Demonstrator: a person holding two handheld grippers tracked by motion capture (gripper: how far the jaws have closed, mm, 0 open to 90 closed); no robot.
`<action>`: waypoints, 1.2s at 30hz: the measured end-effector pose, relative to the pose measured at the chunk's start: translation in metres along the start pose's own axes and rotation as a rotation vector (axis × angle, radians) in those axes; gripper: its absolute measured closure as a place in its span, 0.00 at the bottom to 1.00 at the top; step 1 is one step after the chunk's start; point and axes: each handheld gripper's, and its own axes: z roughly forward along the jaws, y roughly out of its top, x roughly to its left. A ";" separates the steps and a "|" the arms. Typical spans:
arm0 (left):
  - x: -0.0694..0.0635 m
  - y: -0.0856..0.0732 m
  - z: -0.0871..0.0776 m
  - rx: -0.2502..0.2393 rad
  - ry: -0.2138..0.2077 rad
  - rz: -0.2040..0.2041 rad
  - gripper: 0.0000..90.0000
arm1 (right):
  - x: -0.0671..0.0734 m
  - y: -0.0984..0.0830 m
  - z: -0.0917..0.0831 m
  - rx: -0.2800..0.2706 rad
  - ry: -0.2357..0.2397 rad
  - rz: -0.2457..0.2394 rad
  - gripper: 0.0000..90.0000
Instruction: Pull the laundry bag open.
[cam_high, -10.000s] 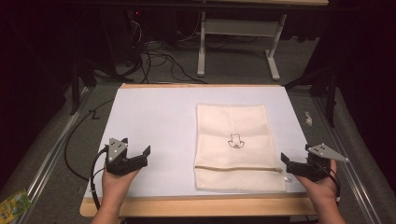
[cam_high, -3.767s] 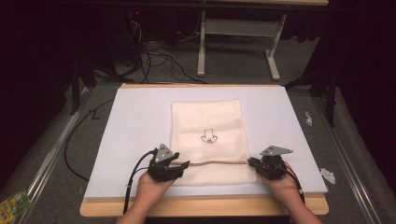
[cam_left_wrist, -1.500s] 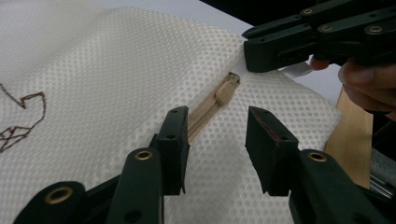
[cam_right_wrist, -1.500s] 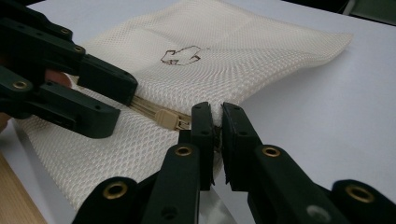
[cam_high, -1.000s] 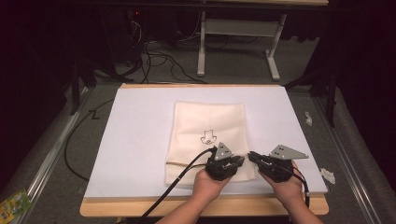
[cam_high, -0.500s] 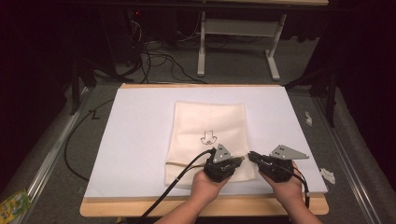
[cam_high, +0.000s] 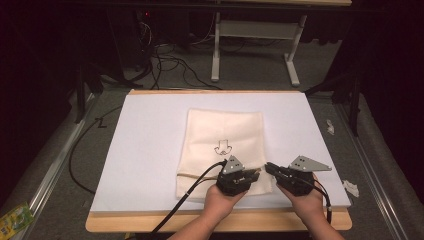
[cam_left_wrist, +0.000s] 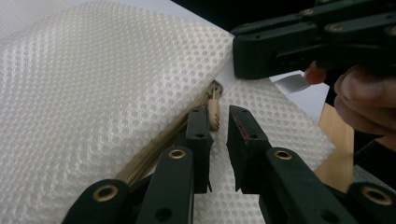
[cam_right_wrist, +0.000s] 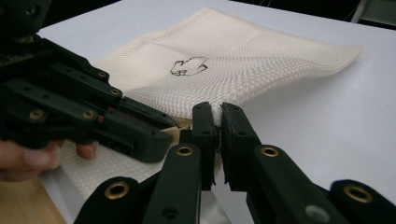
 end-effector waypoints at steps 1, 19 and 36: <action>0.000 -0.002 0.001 0.003 0.007 0.002 0.88 | 0.000 0.000 0.000 0.000 0.000 0.000 0.96; -0.003 -0.001 -0.004 -0.072 0.024 0.010 0.96 | -0.001 -0.001 0.000 -0.003 0.001 0.002 0.96; -0.002 0.006 0.000 -0.063 0.033 -0.004 0.97 | 0.000 -0.002 0.001 -0.002 -0.003 0.010 0.96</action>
